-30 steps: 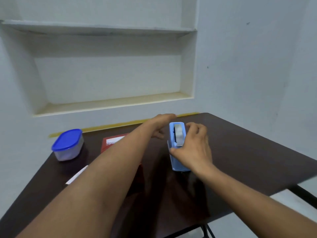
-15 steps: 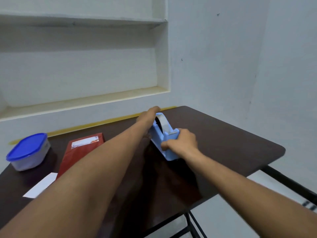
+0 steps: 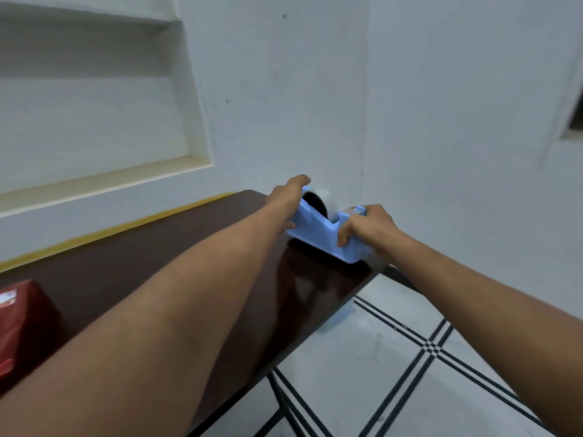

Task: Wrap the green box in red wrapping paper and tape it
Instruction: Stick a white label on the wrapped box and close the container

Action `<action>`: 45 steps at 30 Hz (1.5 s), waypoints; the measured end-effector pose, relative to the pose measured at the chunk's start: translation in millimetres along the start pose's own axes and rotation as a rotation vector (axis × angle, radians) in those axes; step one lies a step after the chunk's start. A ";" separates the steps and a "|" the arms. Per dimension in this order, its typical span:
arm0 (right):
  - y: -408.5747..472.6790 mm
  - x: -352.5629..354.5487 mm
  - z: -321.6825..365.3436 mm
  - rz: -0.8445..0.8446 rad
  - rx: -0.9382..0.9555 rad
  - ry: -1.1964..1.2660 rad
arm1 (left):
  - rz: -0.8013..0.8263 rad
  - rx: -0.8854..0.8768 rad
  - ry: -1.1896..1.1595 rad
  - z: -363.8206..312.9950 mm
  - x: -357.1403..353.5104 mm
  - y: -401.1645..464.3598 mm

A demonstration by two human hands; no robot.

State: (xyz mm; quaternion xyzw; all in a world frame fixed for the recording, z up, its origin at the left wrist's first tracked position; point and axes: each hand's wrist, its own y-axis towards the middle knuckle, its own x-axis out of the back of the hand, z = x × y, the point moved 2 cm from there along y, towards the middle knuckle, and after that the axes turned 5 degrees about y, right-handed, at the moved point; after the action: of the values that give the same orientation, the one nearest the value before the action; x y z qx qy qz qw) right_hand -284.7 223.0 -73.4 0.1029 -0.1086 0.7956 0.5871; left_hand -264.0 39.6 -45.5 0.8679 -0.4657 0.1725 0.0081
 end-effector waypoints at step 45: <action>-195.6 -331.6 101.1 0.582 0.279 -0.034 | -0.670 0.035 0.491 153.7 375.1 -246.7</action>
State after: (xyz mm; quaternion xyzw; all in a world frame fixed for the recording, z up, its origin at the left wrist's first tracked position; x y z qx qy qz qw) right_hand 2.0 -52.9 -63.3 0.1602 -0.0331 0.9355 0.3132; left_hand 171.1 -149.8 -38.7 0.9045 -0.1388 0.3702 0.1600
